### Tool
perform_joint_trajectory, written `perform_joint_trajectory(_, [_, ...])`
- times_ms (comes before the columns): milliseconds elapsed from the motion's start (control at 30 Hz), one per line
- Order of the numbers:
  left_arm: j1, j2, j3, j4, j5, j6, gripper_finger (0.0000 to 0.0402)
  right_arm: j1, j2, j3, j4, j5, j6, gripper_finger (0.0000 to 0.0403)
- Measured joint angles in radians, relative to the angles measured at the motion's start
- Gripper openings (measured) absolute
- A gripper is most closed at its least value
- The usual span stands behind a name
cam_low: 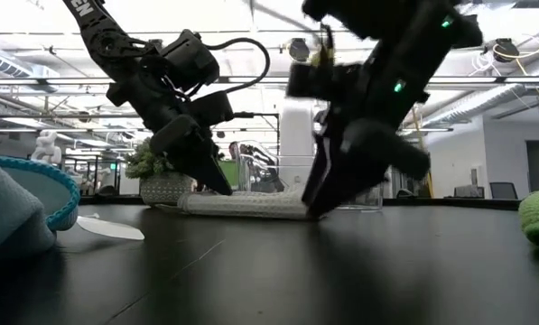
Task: Fold microfiber towels
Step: Put the folded gray towel into the transparent bin
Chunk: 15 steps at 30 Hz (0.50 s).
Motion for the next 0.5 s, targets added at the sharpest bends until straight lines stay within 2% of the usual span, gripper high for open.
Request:
perform_joint_trajectory(133, [0.000,0.000,0.000,-0.002,0.002,-0.004,0.0081,0.015,0.079,0.104,-0.121,0.113,-0.002,0.0169])
perform_joint_trajectory(333, [0.000,0.000,0.000,-0.008,0.052,-0.008,0.0081,0.048,0.114,0.154,-0.152,0.314,-0.074,0.0169])
perform_joint_trajectory(500, [0.000,0.000,0.000,-0.010,0.053,-0.008,0.0081,0.040,0.113,0.155,-0.201,0.335,-0.068,0.0169])
